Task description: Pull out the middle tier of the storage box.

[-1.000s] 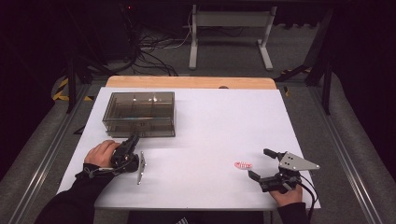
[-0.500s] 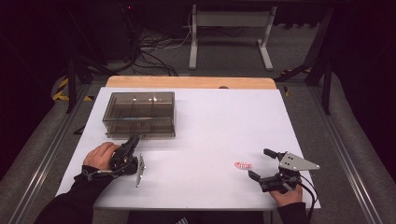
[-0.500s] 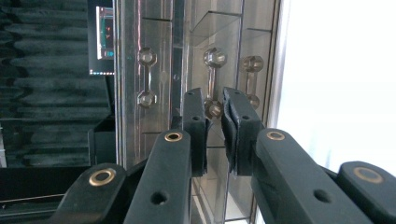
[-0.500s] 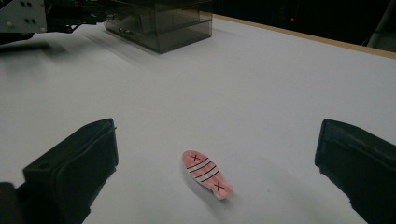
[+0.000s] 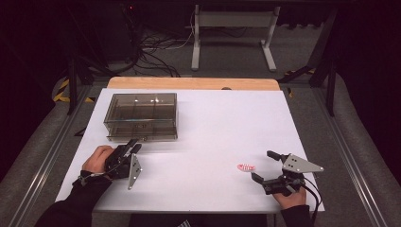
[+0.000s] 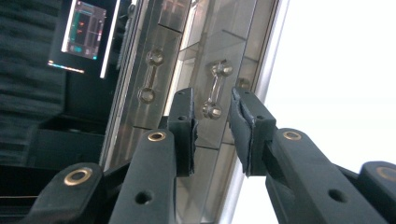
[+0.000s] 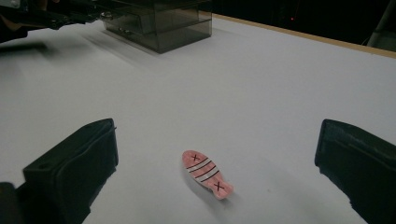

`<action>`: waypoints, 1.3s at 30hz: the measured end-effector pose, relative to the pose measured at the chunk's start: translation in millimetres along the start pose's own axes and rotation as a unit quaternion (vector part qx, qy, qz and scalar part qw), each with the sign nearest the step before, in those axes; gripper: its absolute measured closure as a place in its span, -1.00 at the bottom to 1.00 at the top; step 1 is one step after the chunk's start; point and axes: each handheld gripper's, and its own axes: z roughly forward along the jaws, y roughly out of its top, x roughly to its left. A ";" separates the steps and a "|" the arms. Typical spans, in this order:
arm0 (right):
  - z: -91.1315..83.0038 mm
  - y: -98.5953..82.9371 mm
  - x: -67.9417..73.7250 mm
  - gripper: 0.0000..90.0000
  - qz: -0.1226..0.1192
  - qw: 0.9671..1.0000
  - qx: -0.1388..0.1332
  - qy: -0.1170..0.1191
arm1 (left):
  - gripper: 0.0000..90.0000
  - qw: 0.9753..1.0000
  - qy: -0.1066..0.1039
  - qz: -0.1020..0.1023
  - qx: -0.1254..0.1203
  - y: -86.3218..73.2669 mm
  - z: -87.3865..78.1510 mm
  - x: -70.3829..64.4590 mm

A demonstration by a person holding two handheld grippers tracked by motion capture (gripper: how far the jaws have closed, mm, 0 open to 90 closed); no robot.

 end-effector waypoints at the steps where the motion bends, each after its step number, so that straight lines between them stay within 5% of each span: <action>1: 0.0 0.0 0.0 -1.00 0.000 1.000 0.000 0.000 | 0.56 1.000 -0.006 -0.010 -0.003 -0.3 -0.9 1.8; 6: 0.2 0.0 0.2 -1.00 0.000 1.000 0.000 0.001 | 0.49 0.998 -0.039 -0.049 -0.027 -2.3 -6.7 11.3; 10: 0.2 0.0 0.3 -1.00 0.000 1.000 0.000 0.001 | 0.46 0.994 -0.057 -0.088 -0.042 -5.2 -9.4 14.6; 14: 0.1 0.1 0.3 -1.00 -0.001 1.000 0.000 0.001 | 0.45 0.989 -0.079 -0.119 -0.047 -6.5 -11.6 17.4; 19: 0.2 0.1 0.5 -1.00 -0.001 1.000 0.000 0.002 | 0.33 0.979 -0.113 -0.161 -0.056 -7.7 -12.2 20.5; 26: 0.2 0.1 0.4 -1.00 -0.002 1.000 0.000 0.002 | 0.21 0.960 -0.156 -0.224 -0.070 -13.5 -12.5 23.6; 30: 0.3 0.2 0.6 -1.00 -0.002 1.000 0.000 0.003 | 0.09 0.943 -0.181 -0.266 -0.080 -17.5 -12.4 27.9; 32: 0.3 0.2 0.7 -1.00 -0.002 1.000 0.000 0.003 | -0.01 0.933 -0.197 -0.288 -0.086 -19.1 -12.2 30.1; 33: 0.3 0.2 0.7 -1.00 -0.002 1.000 0.000 0.003 | -0.04 0.925 -0.206 -0.307 -0.089 -20.5 -11.9 31.6; 34: 0.3 0.2 0.7 -1.00 -0.002 1.000 0.000 0.003 | -0.07 0.925 -0.206 -0.307 -0.089 -20.5 -11.9 31.6; 39: 0.1 0.1 0.5 -1.00 -0.003 1.000 0.000 0.003 | -0.17 0.906 -0.235 -0.338 -0.097 -23.9 -9.2 36.6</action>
